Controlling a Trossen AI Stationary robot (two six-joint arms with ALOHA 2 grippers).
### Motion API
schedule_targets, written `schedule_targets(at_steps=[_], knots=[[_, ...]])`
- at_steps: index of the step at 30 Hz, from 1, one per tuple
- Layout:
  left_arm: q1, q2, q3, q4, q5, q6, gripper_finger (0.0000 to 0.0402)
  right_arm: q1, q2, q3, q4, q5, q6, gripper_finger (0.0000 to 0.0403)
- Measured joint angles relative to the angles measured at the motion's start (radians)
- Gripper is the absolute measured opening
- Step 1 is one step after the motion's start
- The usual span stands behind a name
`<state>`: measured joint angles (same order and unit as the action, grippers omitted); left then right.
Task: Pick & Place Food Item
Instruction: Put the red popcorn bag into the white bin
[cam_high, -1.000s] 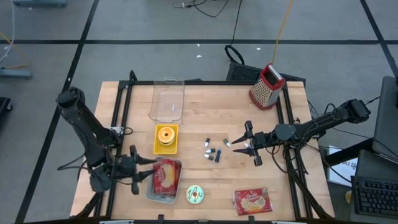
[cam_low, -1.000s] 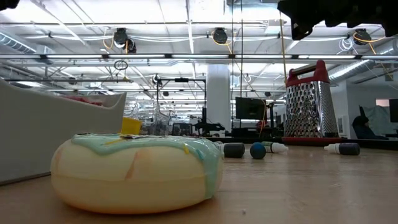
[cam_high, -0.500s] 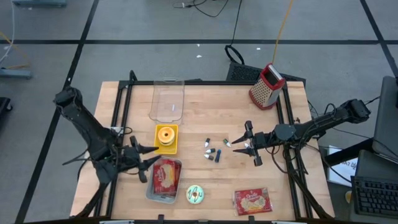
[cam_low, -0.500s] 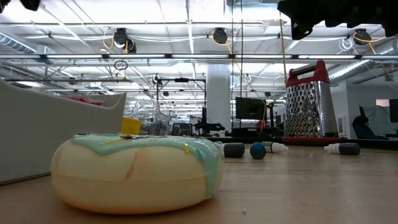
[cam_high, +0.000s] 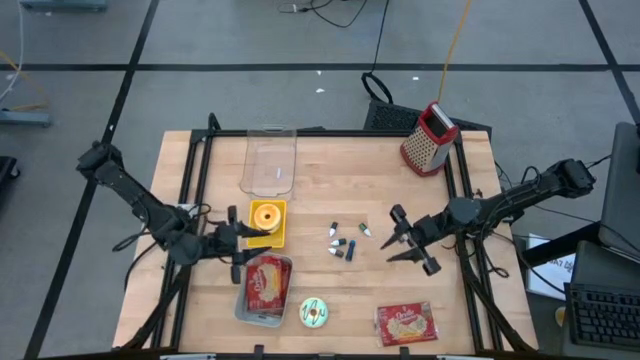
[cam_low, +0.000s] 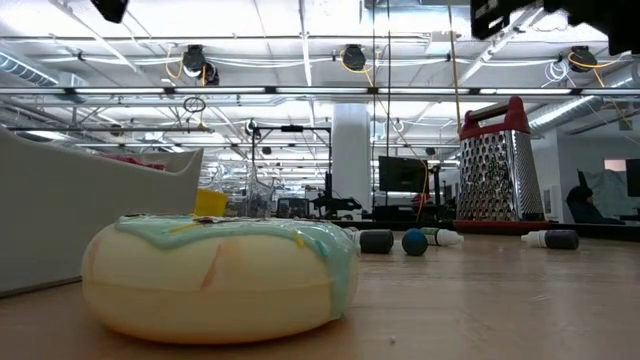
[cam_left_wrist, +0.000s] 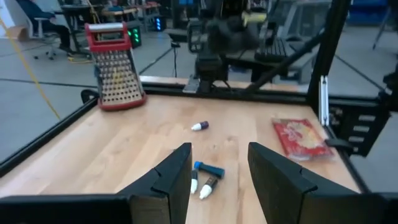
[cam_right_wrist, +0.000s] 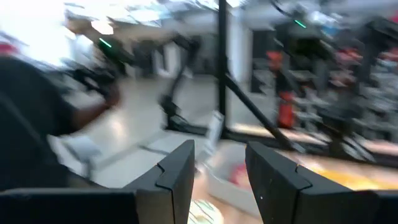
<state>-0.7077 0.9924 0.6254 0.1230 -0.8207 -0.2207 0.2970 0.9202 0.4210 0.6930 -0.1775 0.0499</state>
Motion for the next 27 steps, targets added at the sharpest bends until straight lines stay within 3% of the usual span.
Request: schedule_targets(at_steps=[6, 8, 11, 14, 17, 20, 23, 27], knots=[[0.115, -0.001, -0.003, 0.007, 0.159, -0.008, 0.0156, 0.005, 0.0, 0.0, 0.12, -0.22, 0.103, 0.0132], [0.164, -0.001, -0.033, 0.083, 0.219, -0.008, 0.0156, 0.029, 0.006, 0.0, 0.12, -0.241, 0.118, 0.0132], [0.234, 0.006, -0.125, 0.316, 0.322, 0.019, 0.0156, 0.094, 0.037, 0.0, 0.118, -0.185, 0.099, 0.0134], [0.285, 0.017, -0.208, 0.483, 0.336, 0.026, 0.0156, 0.176, 0.081, 0.002, 0.099, -0.043, 0.093, 0.0146], [0.319, 0.004, -0.268, 0.547, 0.316, 0.014, 0.0157, 0.248, 0.11, 0.03, -0.071, 0.097, 0.155, 0.0173], [0.352, -0.002, -0.293, 0.584, 0.315, -0.017, 0.0157, 0.311, 0.129, 0.082, -0.353, 0.223, 0.294, 0.0208], [0.374, 0.0, -0.299, 0.573, 0.324, -0.043, 0.0156, 0.366, 0.157, 0.114, -0.597, 0.224, 0.498, 0.0238], [0.389, 0.002, -0.298, 0.576, 0.324, -0.053, 0.0156, 0.443, 0.189, 0.116, -0.777, 0.153, 0.758, 0.025]])
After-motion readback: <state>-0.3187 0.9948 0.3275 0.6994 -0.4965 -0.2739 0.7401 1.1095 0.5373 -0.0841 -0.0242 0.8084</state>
